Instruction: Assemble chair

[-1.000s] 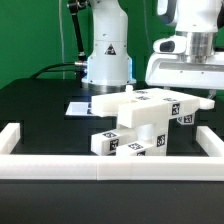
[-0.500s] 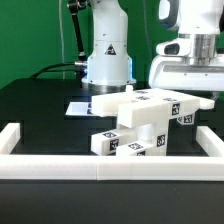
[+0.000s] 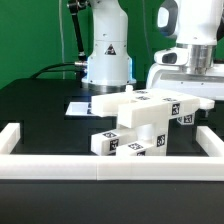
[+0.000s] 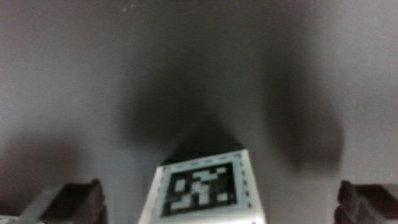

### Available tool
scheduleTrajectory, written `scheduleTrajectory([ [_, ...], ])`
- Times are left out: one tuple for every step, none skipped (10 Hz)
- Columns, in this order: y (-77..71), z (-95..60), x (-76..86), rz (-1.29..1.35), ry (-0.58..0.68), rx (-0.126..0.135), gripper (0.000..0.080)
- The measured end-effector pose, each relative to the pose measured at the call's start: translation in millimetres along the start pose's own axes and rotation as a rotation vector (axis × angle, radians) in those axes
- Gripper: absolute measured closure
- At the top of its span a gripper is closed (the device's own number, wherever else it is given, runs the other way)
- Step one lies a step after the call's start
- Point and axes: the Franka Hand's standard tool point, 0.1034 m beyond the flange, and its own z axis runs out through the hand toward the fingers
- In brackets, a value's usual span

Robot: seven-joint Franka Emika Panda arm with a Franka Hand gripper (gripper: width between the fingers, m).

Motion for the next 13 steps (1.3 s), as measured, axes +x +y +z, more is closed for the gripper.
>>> scheduleTrajectory([
  [0.1,0.5,0.0,0.000,-0.001,-0.001,0.0150],
  [-0.5,0.3,0.6,0.000,0.000,0.000,0.0150],
  [-1.4,-0.3,2.2,0.000,0.002,0.002,0.0246],
  [-0.8,-0.3,2.8,0.001,0.003,0.002,0.0429],
  [-0.8,-0.4,2.8,0.001,0.003,0.002,0.0515],
  [-0.8,-0.4,2.8,0.001,0.003,0.002,0.0515],
  [-0.8,-0.4,2.8,0.001,0.003,0.002,0.0514],
  [-0.8,-0.4,2.8,0.001,0.003,0.002,0.0514],
  [-0.8,-0.4,2.8,0.001,0.003,0.002,0.0514],
  [-0.4,-0.9,2.4,0.004,0.003,0.002,0.0514],
  [2.2,-6.8,-0.3,0.018,-0.001,0.007,0.0514],
  [4.3,-20.2,-1.9,0.029,-0.007,0.019,0.0514],
  [4.2,-27.7,-2.7,0.033,-0.010,0.027,0.0514],
])
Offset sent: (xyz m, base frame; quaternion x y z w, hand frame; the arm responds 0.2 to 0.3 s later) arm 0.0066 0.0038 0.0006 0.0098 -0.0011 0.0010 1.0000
